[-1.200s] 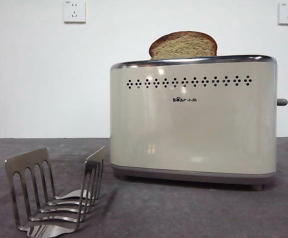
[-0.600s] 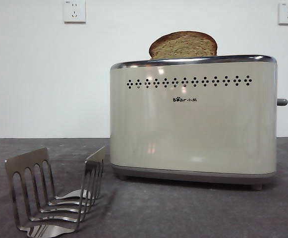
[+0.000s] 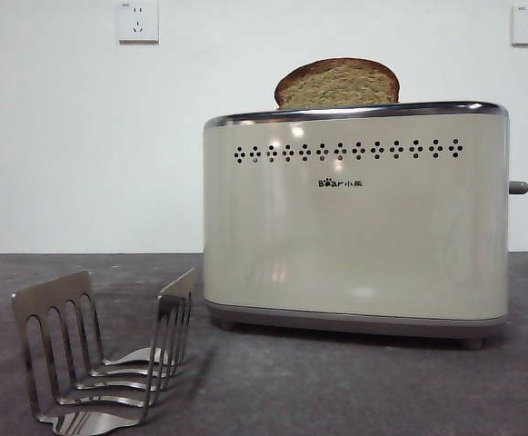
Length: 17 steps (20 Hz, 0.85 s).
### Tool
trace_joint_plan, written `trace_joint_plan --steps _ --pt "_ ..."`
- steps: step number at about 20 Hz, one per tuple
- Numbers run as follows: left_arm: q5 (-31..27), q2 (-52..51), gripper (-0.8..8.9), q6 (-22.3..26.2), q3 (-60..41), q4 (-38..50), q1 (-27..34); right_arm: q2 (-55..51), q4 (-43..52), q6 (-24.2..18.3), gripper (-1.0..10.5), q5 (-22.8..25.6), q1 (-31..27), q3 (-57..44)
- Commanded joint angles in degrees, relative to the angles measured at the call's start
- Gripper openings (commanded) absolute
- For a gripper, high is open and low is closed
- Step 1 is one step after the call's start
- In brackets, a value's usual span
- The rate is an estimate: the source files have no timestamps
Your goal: Pick up a slice of bread from the rack,put the bread on the toaster,press the button
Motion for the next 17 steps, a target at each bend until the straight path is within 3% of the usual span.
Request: trace_joint_plan --steps 1,4,5,8,10,12,17 --pt "0.9 -2.3 -0.04 9.7 -2.0 3.1 4.9 1.7 -1.0 -0.2 0.0 0.2 0.0 0.2" --pt "2.0 -6.7 -0.04 14.6 -10.1 16.2 11.6 4.1 -1.8 -0.2 0.0 0.2 0.0 0.2" --pt "1.8 -10.2 -0.04 14.7 -17.1 26.5 15.9 5.5 -1.6 -0.2 0.0 0.2 0.0 0.2" --pt "1.9 -20.8 -0.04 10.8 -38.3 55.1 27.0 8.9 -1.6 -0.2 0.0 0.2 0.0 0.2" --pt "1.8 -28.2 -0.04 7.7 -51.0 67.5 32.6 11.2 -1.4 -0.2 0.0 0.2 0.0 0.2" --pt "1.6 -36.0 -0.04 7.8 -61.5 71.7 37.0 13.4 -1.4 -0.2 0.0 0.2 0.0 0.2" --pt "1.4 -52.2 -0.04 6.3 -80.4 71.1 43.5 17.3 -1.2 -0.2 0.0 0.2 0.0 0.2"
